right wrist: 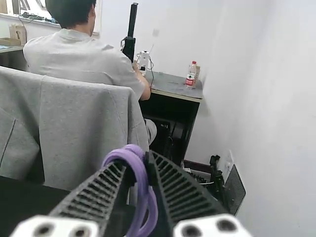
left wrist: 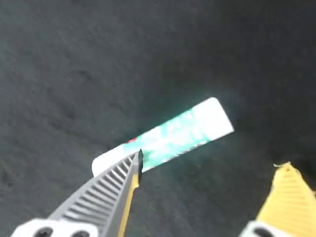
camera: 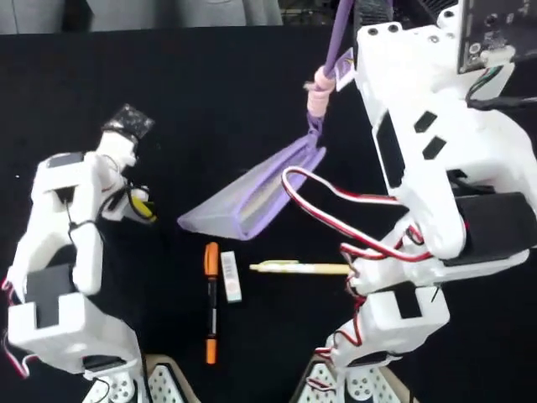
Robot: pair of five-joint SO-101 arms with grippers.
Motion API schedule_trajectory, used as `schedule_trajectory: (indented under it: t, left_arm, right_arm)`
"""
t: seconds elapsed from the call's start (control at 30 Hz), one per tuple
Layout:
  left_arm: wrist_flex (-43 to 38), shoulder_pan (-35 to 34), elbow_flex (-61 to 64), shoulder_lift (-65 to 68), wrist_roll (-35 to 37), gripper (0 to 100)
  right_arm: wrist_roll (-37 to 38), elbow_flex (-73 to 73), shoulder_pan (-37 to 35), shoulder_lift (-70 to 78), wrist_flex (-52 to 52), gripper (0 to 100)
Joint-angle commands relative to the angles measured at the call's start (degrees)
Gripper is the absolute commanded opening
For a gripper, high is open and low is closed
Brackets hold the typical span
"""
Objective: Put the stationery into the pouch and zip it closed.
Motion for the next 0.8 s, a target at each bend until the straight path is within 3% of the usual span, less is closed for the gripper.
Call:
schedule_trajectory:
  t: [0.0, 0.3, 0.5, 0.77]
  left_arm:
    - [0.35, -0.84, -7.69, 2.37, -0.53, 40]
    - [1.32, 1.98, -12.79, 3.25, -1.32, 40]
    - [1.85, 2.77, -12.62, 9.14, -10.73, 40]
    - [1.85, 1.71, -20.97, 18.2, -10.99, 36]
  right_arm:
    - [-0.53, -1.19, 0.79, -0.22, -1.76, 1.1]
    - [-0.53, -1.27, 0.88, 0.04, -1.85, 1.1]
    - [-0.53, -1.27, 0.88, 0.13, -1.85, 1.1]
    - [-0.53, -1.27, 0.88, -0.04, -1.67, 1.1]
